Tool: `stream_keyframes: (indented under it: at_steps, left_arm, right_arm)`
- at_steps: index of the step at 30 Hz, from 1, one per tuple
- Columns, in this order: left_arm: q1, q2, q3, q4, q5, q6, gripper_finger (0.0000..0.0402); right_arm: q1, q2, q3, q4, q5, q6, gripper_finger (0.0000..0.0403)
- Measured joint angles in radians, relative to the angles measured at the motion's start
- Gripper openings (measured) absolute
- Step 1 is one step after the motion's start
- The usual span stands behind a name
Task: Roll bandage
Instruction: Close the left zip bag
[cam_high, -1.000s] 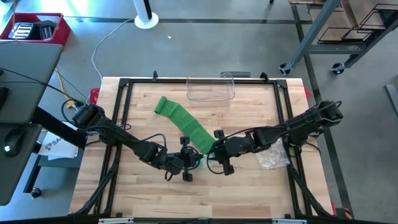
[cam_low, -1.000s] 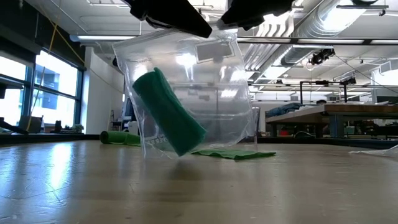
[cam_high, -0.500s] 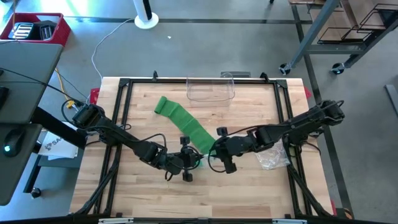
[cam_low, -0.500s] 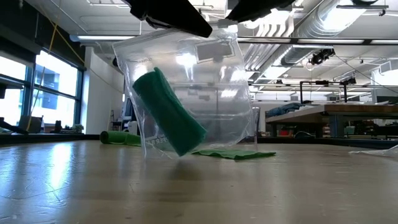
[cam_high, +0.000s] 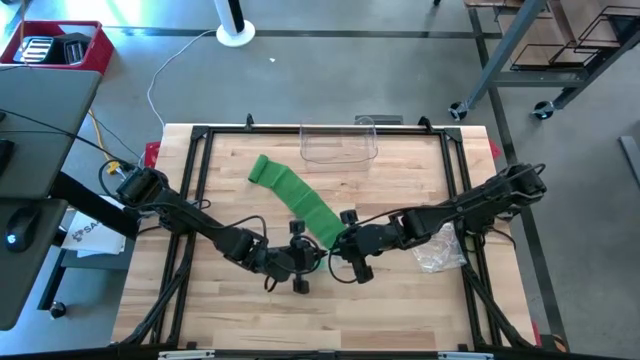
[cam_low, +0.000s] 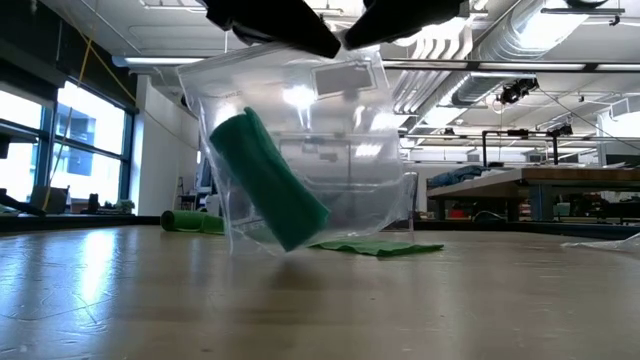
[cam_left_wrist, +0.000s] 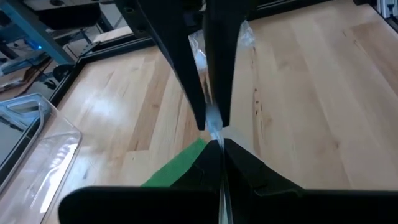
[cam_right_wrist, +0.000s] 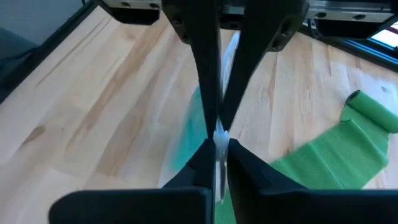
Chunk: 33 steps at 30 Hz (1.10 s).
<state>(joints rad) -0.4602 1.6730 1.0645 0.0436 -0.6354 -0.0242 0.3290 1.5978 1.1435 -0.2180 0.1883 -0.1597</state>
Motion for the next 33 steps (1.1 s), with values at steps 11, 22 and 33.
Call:
stream_keyframes:
  at_steps: [11,22,33]
  left_arm:
    - [0.001,0.000,0.000,0.010,-0.002,-0.005,0.0001]
    - [0.003,0.000,0.002,0.010,-0.008,-0.009,0.0001]
    - [0.002,0.000,0.002,0.004,-0.005,-0.009,0.0001]
  right_arm:
    - [-0.002,0.000,0.000,0.016,-0.041,0.002,0.0031]
    - [0.000,-0.084,0.000,-0.121,-0.024,0.050,0.0152]
    - [0.026,-0.083,-0.129,0.107,0.066,0.012,0.0104]
